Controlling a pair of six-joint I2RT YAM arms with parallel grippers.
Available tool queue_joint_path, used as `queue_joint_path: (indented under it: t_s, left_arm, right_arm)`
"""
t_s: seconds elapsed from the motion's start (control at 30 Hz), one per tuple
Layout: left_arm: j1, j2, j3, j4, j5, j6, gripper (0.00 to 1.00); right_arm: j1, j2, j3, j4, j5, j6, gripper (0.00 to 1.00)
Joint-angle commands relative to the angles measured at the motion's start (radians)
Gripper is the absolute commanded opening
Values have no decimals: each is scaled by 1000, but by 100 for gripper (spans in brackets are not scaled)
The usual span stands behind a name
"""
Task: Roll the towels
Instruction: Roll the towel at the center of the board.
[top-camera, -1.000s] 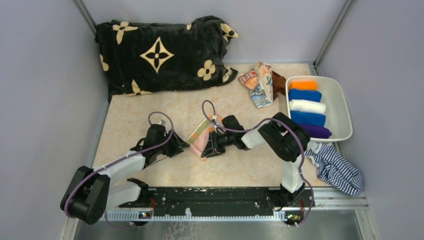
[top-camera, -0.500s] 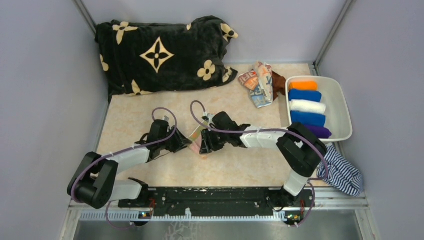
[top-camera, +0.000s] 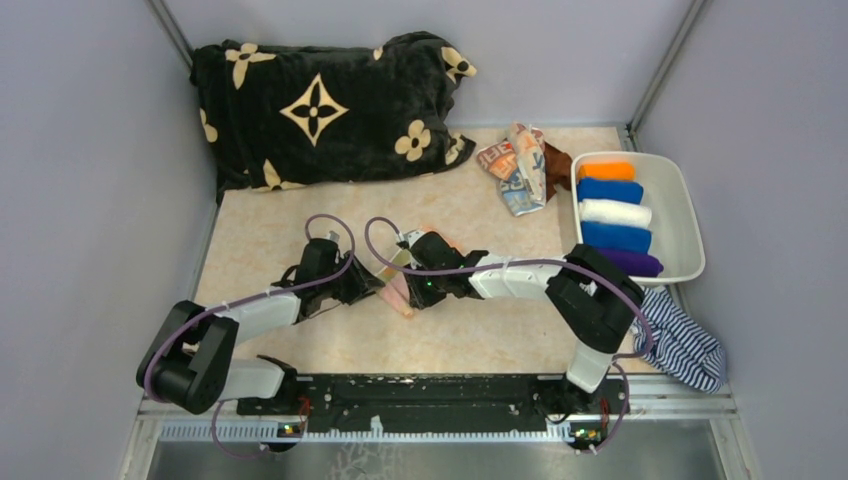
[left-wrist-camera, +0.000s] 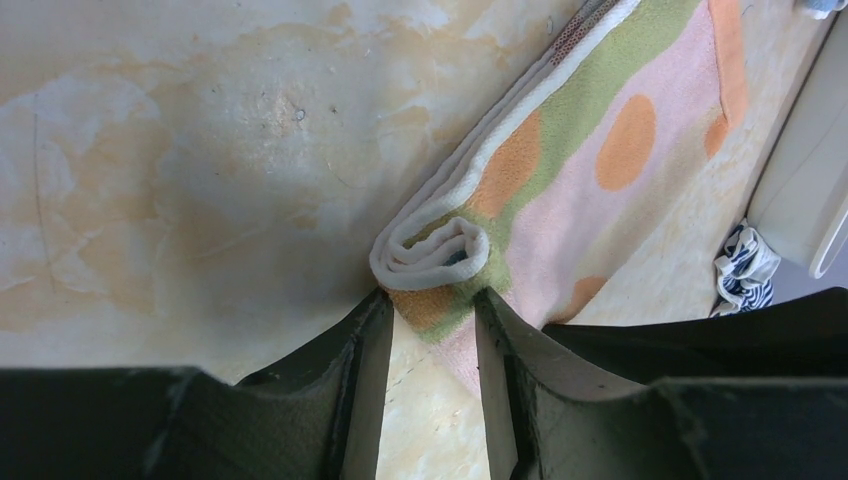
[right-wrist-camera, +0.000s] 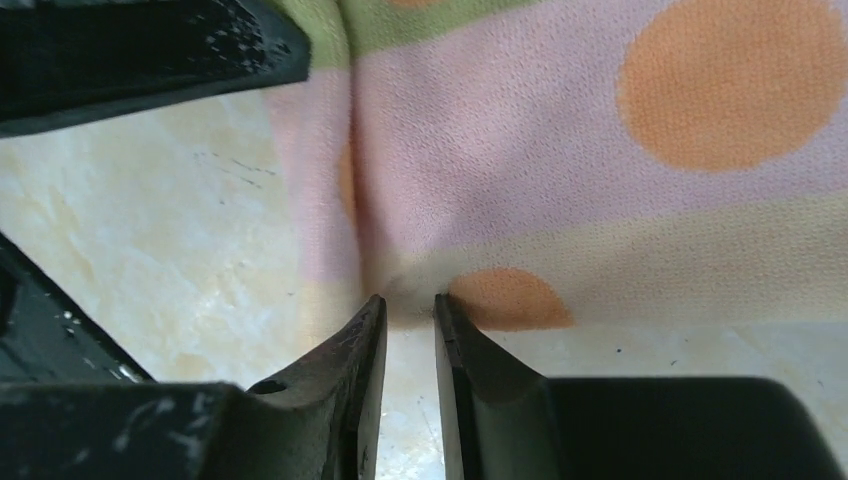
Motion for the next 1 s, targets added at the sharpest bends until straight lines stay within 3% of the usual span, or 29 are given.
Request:
queue_joint_path:
  t_s: [0.0, 0.23, 0.5, 0.97]
  left_arm:
    - [4, 24, -13, -116, -40, 30, 44]
    - [5, 27, -2, -131, -41, 38, 45]
    - [4, 47, 5, -135, -36, 42, 45]
    - [4, 77, 17, -138, -31, 52, 45]
  right_arm:
    - [9, 28, 43, -12, 43, -30, 22]
    - [9, 13, 45, -66, 143, -50, 18]
    - [11, -171, 10, 47, 1, -48, 36]
    - [32, -16, 58, 38, 1, -77, 41]
